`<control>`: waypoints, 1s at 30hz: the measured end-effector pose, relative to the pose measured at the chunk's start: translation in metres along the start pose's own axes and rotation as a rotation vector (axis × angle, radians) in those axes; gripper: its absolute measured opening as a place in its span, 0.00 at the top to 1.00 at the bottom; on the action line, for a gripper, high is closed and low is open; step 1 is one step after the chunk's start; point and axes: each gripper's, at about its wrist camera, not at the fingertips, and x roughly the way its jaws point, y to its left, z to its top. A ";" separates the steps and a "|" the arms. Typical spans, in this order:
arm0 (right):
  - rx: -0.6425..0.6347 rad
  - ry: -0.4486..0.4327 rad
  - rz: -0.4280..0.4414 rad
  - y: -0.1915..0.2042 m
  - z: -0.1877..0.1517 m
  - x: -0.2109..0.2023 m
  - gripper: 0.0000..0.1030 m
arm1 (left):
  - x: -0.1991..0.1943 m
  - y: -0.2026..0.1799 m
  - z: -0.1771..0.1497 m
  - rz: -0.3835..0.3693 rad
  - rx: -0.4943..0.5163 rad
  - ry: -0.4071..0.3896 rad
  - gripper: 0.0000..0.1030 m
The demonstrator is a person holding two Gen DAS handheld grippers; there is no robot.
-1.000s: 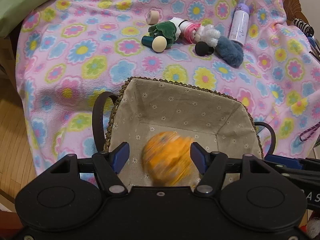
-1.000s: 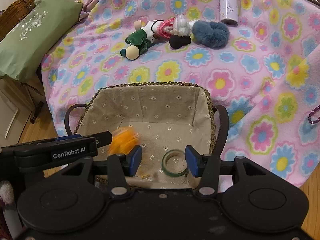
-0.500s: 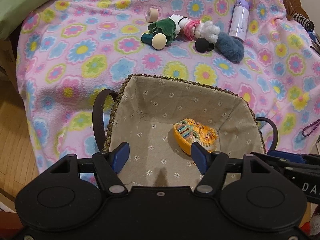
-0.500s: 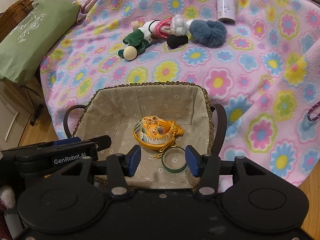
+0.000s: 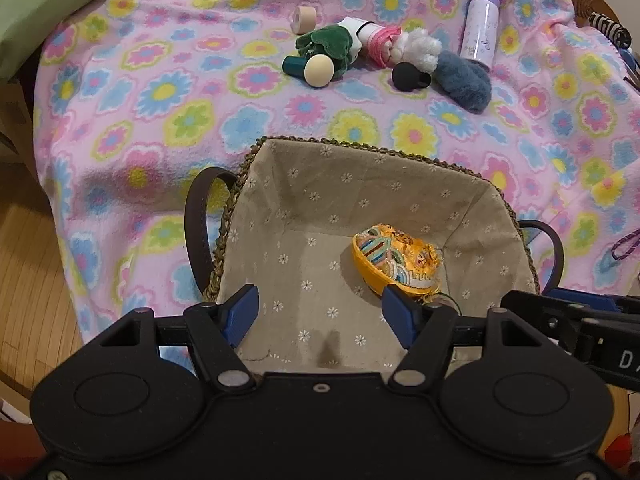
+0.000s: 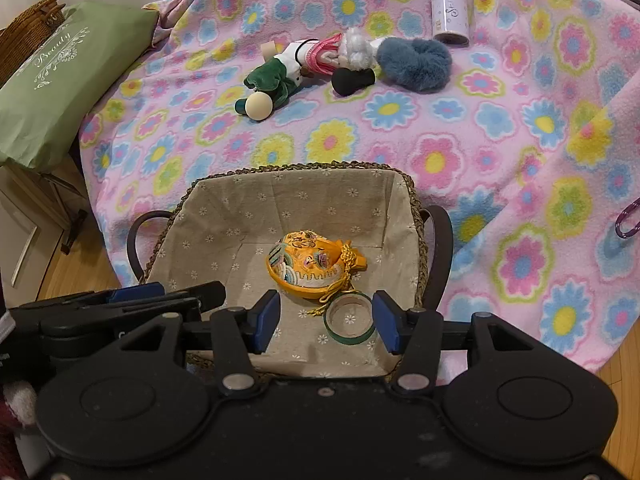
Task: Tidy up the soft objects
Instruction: 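Lift both tools out of the basket and move toward the toy pile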
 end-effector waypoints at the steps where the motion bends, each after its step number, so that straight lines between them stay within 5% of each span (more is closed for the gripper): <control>1: 0.001 0.001 -0.001 0.001 0.000 0.000 0.51 | 0.000 0.000 0.000 0.000 -0.001 0.002 0.38; 30: 0.005 0.003 -0.007 0.000 0.000 0.001 0.48 | -0.001 0.003 0.000 0.015 -0.008 0.000 0.38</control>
